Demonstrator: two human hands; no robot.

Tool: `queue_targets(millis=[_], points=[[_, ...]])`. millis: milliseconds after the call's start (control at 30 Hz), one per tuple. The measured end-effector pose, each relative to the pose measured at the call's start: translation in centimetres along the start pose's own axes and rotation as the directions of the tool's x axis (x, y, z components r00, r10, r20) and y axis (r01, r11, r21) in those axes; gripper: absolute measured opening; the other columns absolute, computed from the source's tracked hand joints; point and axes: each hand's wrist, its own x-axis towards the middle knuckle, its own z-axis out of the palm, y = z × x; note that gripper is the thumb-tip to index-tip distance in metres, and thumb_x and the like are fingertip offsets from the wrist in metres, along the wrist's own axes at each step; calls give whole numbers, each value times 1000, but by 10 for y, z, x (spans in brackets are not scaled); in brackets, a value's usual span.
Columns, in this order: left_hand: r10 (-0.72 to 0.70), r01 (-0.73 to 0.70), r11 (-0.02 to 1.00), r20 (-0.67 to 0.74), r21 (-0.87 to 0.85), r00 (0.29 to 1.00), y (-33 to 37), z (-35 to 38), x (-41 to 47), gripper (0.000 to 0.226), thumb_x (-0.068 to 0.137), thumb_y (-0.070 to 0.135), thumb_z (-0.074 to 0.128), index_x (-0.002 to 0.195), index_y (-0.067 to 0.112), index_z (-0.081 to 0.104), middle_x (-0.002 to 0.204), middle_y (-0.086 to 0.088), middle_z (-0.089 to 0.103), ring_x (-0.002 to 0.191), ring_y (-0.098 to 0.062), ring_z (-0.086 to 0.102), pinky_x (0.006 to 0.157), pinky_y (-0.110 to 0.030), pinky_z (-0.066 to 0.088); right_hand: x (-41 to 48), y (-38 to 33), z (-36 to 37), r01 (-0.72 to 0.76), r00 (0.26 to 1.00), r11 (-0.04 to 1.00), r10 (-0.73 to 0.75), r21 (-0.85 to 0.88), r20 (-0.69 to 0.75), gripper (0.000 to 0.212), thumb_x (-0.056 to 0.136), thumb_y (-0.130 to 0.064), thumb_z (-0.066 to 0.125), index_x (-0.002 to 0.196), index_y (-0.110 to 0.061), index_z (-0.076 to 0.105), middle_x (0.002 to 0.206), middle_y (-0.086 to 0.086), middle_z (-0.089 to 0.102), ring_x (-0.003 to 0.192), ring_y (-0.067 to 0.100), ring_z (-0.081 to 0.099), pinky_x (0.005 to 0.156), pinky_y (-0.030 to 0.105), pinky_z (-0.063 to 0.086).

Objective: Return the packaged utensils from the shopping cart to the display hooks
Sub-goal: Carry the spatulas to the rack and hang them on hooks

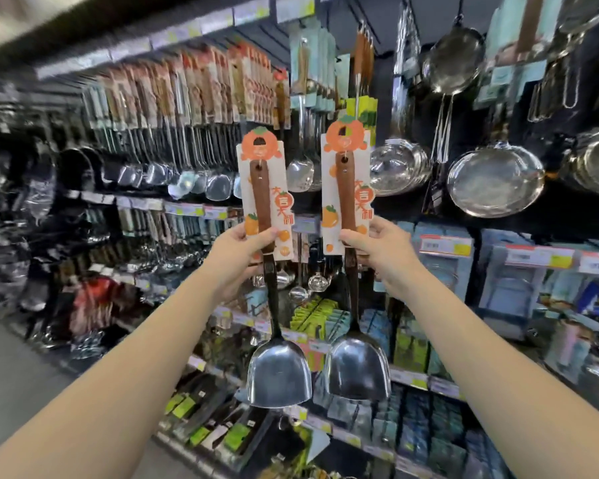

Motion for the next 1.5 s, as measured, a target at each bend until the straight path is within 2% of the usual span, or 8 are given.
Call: queue_targets(millis=[367,467,600,767,900,1067,1233,1500], points=[[32,-37,998,126,42,991,23,-130,45,26,96,28,71,121,22,68,110,4,80,84,-5,76,73,-30,50,53,6,135,46,996,998,-42,44,-75,24,92,-8,76,115,-11,72,106,5,81,94,20,77,78,34,58],[24,-28,999,129,26,991,23,-158,63,20,96,29,71,116,25,71,110,3,80,86,-9,73,72,-28,48,67,5,165,62,994,997,-58,39,-90,20,93,-8,75,112,-14,73,105,2,81,89,13,77,74,26,56],[1,3,999,116,-36,993,19,-187,93,20,92,31,76,111,24,74,111,-4,79,100,-26,52,85,-38,42,90,8,190,73,993,996,-68,44,-98,20,93,-9,75,112,-15,72,111,6,80,93,15,76,78,28,58],[15,-9,999,170,-36,985,19,-211,133,23,91,32,76,113,25,75,116,-4,78,114,-28,63,113,-54,39,124,17,208,61,991,998,-57,28,-124,22,92,-7,75,114,-10,71,100,5,81,80,13,77,66,24,57],[54,-54,999,190,-7,980,20,-223,171,15,89,36,79,102,28,80,113,-5,79,102,-26,56,95,-43,41,158,21,210,95,985,995,-98,-26,-143,23,92,-11,77,114,-13,73,104,5,81,91,17,78,77,29,59],[99,-103,995,215,12,972,31,-226,219,17,94,25,72,111,21,72,105,1,80,89,-12,75,64,-23,59,203,24,214,114,979,991,-123,-63,-160,28,91,-14,78,118,-14,70,105,1,81,95,17,78,86,37,59],[129,-128,992,232,-19,964,37,-231,270,38,81,38,81,115,24,74,119,-7,77,122,-33,67,104,-52,53,241,19,218,156,966,985,-168,-73,-197,35,90,-15,80,122,-15,64,104,2,81,97,24,78,83,38,62],[171,-144,984,298,-108,939,37,-240,333,45,72,40,82,112,22,76,115,-6,78,117,-34,68,107,-57,48,284,15,230,147,956,983,-169,-106,-241,34,92,-15,78,124,-13,65,104,3,82,90,17,79,62,21,57]])
